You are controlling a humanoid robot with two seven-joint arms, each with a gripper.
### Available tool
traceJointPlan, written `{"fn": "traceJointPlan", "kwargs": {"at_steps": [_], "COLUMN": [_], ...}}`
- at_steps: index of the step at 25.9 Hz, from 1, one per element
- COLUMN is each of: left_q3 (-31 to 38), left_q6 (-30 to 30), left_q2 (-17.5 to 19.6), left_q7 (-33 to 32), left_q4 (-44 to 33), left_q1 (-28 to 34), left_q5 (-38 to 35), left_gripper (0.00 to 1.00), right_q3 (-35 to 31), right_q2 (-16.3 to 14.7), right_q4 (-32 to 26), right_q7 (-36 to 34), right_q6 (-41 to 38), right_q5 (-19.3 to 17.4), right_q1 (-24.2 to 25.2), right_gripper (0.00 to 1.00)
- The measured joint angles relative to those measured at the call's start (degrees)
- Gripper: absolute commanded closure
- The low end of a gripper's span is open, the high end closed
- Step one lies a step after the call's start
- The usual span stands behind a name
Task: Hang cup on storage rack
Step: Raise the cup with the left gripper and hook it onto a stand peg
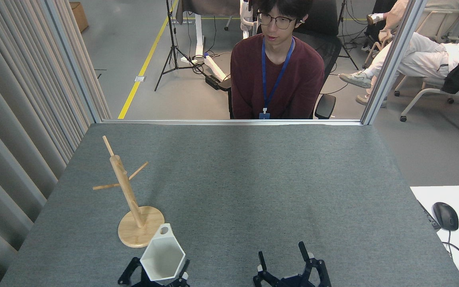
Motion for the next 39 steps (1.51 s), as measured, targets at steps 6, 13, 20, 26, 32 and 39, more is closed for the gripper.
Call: {"fn": "traceJointPlan", "kwargs": {"at_steps": [6,13,20,26,32,39], "left_q3": [13.91,24.77,24.08,21.0,17.66,17.05], "left_q6": [2.92,6.32,8.47,9.7,12.1,12.31], "left_q2": [0.07,4.07,4.88,4.77,3.82,2.82], "left_q7": [0.0,-0.02,0.31,0.47,0.55,0.93], "left_q4": [-0.21,1.19,7.98,12.97,15.2,16.56], "left_q1": [-0.13,-3.65,-12.94,-17.52,-18.02,-17.91], "left_q5": [-0.02,-5.09,-14.64,-19.18,-21.79,-21.65], "left_gripper": [0.69,0.7,0.7,0.7,0.0,0.0], "right_q3": [-0.65,-0.67,-0.72,-1.97,-2.26,-2.32], "right_q2": [0.27,0.74,0.76,0.73,0.72,0.62], "right_q4": [0.07,0.06,0.05,0.05,0.07,0.14], "right_q7": [-0.08,-0.24,-0.25,-0.25,-0.26,-0.96], "right_q6": [-0.79,-0.79,-0.79,-0.98,-1.11,-1.24], "right_q5": [0.74,0.85,0.87,0.78,0.72,0.7], "right_q1": [2.39,2.54,2.59,2.48,2.31,2.13], "right_gripper": [0.01,0.01,0.01,0.01,0.01,0.01]}}
